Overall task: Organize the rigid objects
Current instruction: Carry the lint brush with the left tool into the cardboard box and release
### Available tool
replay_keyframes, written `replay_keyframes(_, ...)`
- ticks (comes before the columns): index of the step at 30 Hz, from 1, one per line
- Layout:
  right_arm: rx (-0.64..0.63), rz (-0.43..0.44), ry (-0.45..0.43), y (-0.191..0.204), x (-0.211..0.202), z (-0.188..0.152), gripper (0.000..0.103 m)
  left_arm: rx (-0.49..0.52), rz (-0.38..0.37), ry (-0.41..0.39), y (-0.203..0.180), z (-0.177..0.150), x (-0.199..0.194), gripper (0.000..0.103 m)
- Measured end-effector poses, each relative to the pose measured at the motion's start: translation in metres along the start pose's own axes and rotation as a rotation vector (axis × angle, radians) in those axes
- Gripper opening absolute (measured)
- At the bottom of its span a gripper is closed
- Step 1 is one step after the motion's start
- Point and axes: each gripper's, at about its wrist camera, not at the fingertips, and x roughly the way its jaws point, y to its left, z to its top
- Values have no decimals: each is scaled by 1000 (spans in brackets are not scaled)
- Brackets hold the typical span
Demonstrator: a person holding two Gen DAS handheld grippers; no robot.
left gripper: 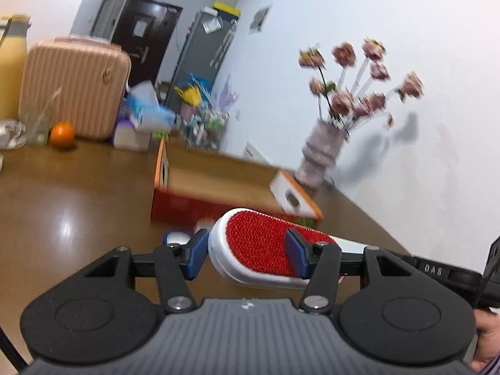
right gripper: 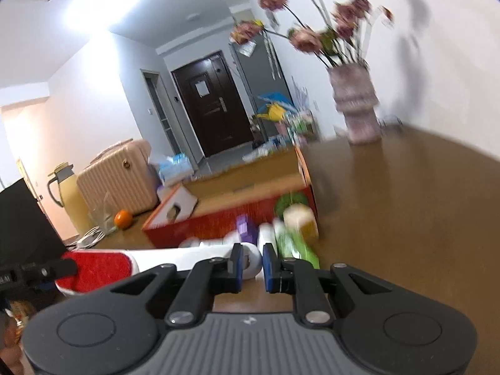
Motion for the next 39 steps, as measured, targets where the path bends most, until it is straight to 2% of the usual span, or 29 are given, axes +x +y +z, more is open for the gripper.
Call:
replay_keyframes(4,-30,16,16,0,60,54,14,11,14,-10,12,52,58,54)
replay_keyframes(7,-15,17,53,-10,121,97,14,6,22,47,24,90,119,54)
replay_keyframes(10,-36,-30,97,-14,187,131,14,-16,41,88,41,115,180,55)
replay_keyframes(14,-114,-100,179,-13,274,157,14,-26,80,166,65,132,253,57)
replay_keyframes(17,-133,-115,244,-19,324,164,14,-16,115,237,82,136,297,59)
replay_keyframes(21,-158,-88,327,-21,372,159,15,123,234,306,88,124,340,61)
replay_keyframes(22,-163,-62,354,-20,382,156,15,150,256,316,87,119,345,61)
replay_keyframes(23,-170,-47,369,-18,389,153,15,170,254,307,84,118,343,67)
replay_keyframes(24,-193,-49,375,-13,394,151,24,188,238,290,80,117,339,79)
replay_keyframes(25,-231,-62,369,-8,398,149,31,224,233,255,75,115,335,83)
replay_keyframes(26,-264,-78,352,-3,398,146,42,263,246,236,70,113,333,83)
replay_keyframes(27,-293,-94,332,-1,398,144,48,295,265,228,65,112,333,83)
replay_keyframes(30,-308,-105,323,-1,397,141,49,327,264,211,59,109,327,83)
replay_keyframes(34,-268,-105,335,-9,386,147,49,309,297,225,57,115,319,83)
replay_keyframes(37,-261,-124,312,-12,362,160,54,283,294,216,51,128,296,84)
replay_keyframes(39,-258,-130,303,-14,341,169,58,290,304,188,45,135,276,90)
